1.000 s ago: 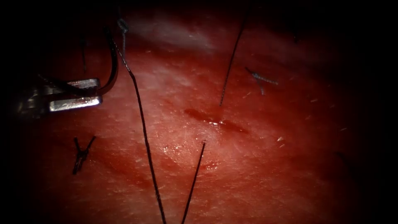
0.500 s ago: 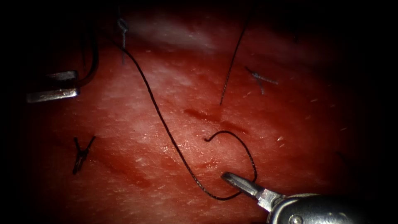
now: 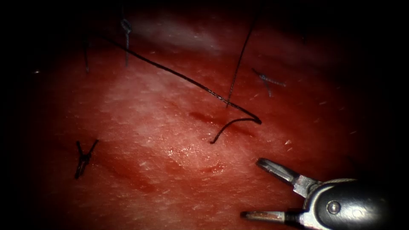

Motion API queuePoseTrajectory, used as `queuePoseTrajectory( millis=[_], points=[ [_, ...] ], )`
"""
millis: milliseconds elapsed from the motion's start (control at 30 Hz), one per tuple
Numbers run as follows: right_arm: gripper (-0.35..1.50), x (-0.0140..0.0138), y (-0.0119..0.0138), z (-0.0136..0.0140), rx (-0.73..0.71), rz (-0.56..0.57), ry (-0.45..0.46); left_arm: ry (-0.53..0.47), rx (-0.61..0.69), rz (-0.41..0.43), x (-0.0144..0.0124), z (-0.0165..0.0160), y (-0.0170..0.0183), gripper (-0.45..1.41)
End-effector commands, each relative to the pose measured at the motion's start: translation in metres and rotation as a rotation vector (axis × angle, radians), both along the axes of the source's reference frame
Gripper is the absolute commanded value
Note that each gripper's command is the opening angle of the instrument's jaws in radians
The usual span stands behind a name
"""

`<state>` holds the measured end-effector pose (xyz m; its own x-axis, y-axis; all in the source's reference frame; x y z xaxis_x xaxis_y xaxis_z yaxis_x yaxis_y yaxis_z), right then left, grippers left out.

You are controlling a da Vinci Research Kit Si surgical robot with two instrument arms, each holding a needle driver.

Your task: Wound Closure

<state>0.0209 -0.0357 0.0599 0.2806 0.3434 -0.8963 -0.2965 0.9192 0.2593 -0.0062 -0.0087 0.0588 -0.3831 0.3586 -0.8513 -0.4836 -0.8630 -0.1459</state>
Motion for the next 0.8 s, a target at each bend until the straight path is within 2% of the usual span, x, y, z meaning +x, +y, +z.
queuePoseTrajectory(
  millis=[33,100,133,233,333,467,600,667,700,733,767,800],
  points=[
    [1.19,0.0006,0.0000,0.0013,-0.012,0.020,-0.020,0.005,-0.001,-0.005,-0.0003,0.0006,-0.0001,-0.45],
    [1.18,0.0008,0.0004,0.0030,0.038,0.070,-0.038,0.019,-0.001,-0.015,0.0001,0.0007,0.0000,-0.45],
    [1.24,0.0011,0.0007,0.0045,0.055,0.092,-0.073,0.027,-0.001,-0.022,0.0001,0.0007,-0.0001,-0.45],
    [1.35,0.0017,0.0009,0.0059,0.086,0.125,-0.085,0.036,-0.001,-0.031,-0.0001,0.0006,-0.0001,-0.45],
    [1.31,0.0022,0.0009,0.0076,0.158,0.159,-0.070,0.022,0.000,-0.024,-0.0010,0.0005,-0.0003,-0.45],
    [1.24,0.0028,0.0010,0.0094,0.394,0.278,-0.023,0.006,0.002,-0.015,-0.0021,0.0003,-0.0006,-0.45],
    [1.23,0.0036,0.0012,0.0101,0.431,0.288,-0.007,-0.001,0.002,-0.011,-0.0026,0.0001,-0.0008,-0.45],
    [1.18,0.0042,0.0013,0.0102,0.439,0.286,-0.002,-0.005,0.003,-0.008,-0.0027,0.0001,-0.0008,-0.45],
    [1.01,0.0050,0.0015,0.0103,0.453,0.272,0.014,-0.005,0.003,-0.009,-0.0027,0.0001,-0.0008,-0.45],
    [1.01,0.0050,0.0015,0.0103,0.453,0.272,0.014,-0.005,0.003,-0.009,-0.0027,0.0001,-0.0008,-0.45],
    [0.89,0.0055,0.0017,0.0103,0.462,0.267,0.024,-0.007,0.003,-0.007,-0.0027,0.0001,-0.0009,-0.45],
    [0.86,0.0059,0.0018,0.0104,0.464,0.263,0.028,-0.006,0.003,-0.008,-0.0027,0.0001,-0.0009,-0.45]
  ],
)
